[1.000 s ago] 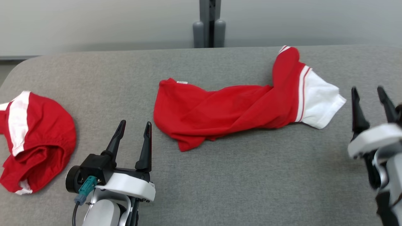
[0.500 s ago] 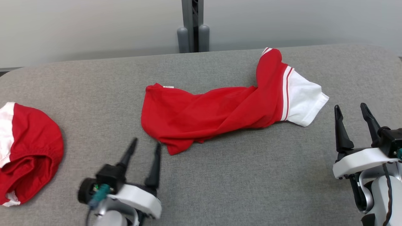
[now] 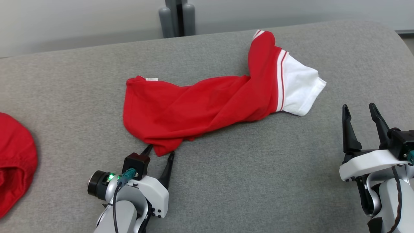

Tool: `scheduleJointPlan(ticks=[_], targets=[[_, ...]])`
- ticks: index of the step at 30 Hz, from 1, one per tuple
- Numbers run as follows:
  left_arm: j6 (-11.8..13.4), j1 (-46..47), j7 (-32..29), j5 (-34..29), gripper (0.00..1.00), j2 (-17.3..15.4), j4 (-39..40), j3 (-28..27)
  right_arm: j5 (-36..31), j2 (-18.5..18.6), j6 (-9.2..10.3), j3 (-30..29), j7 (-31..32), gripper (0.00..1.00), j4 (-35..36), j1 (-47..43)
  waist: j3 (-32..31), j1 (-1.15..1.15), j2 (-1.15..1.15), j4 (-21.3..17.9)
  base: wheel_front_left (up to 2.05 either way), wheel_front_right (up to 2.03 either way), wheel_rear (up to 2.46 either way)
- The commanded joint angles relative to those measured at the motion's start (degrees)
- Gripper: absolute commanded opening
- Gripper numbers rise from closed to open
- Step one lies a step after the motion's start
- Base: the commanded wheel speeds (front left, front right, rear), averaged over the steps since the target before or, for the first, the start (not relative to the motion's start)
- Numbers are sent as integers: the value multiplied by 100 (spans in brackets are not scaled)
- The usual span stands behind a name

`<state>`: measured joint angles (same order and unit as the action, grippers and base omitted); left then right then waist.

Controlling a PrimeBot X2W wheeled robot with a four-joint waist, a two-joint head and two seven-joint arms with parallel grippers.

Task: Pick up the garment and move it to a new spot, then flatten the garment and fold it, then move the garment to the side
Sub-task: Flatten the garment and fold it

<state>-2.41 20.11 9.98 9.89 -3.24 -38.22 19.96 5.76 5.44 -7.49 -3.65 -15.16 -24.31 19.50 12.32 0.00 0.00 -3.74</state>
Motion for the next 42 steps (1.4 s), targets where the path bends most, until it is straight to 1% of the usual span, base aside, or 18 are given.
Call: scheduleJointPlan(ticks=[1, 3, 4, 5, 6, 7, 14, 17, 21, 28, 31, 34, 37, 42], targets=[[57, 166, -34, -29, 100, -54, -143, 5, -5, -6, 0, -52, -15, 100, 42, 49, 97, 0, 0, -106, 0, 0, 0], [46, 254, -75, -16, 100, -50, -299, 31, 0, -26, -1, -75, -15, 100, 55, 52, 118, 0, 0, -144, 0, 0, 0], [24, 289, -80, 7, 84, -49, -366, 38, -1, -38, -1, -84, -15, 100, 57, 48, 121, 0, 0, -155, 0, 0, 0], [12, 301, -53, 29, 35, -45, -417, 41, -8, -48, 0, -90, -15, 100, 56, 44, 118, 0, 0, -164, 0, 0, 0], [2, 313, -10, 65, 5, -41, -456, 38, -18, -54, -1, -108, -15, 100, 56, 35, 108, 0, 0, -168, 0, 0, 0], [-9, 335, 44, 97, 0, -42, -467, 22, -25, -61, -1, -125, -15, 100, 55, 18, 91, 0, 0, -166, 0, 0, 0], [-92, 257, 383, 382, 0, -23, -272, -134, -64, -71, -1, -234, -15, 100, -18, -107, -155, 0, 0, -5, 0, 0, 0], [-151, 113, 469, 486, 0, -50, 11, -196, -85, -68, -1, -244, -15, 100, -55, -143, -330, 0, 0, 139, 0, 0, 0], [-194, -85, 511, 559, 0, -150, 655, -331, -79, -82, -1, -212, -15, 100, -115, -222, -569, 0, 0, 317, 0, 0, 0], [-118, -595, 515, 544, 0, -296, 2231, -678, -91, -120, -1, -162, -15, 100, -165, -284, -822, 0, 0, 540, 0, 0, 0], [-87, -810, 515, 534, 0, -336, 2652, -763, -88, -132, -1, -134, -15, 100, -179, -309, -854, 0, 0, 562, 0, 0, 0], [-56, -946, 405, 509, 0, -428, 2801, -749, -77, -142, -1, -80, -15, 100, -190, -317, -851, 0, 0, 543, 0, 0, 0], [7, -994, 127, 479, 0, -509, 2775, -734, -82, -151, -1, -16, -15, 100, -213, -256, -785, 0, 0, 453, 0, 0, 0], [105, -652, -225, 457, 0, -645, 2558, -788, -105, -155, -1, 125, -15, 100, -200, -73, -539, 0, 0, 171, 0, 0, 0]])
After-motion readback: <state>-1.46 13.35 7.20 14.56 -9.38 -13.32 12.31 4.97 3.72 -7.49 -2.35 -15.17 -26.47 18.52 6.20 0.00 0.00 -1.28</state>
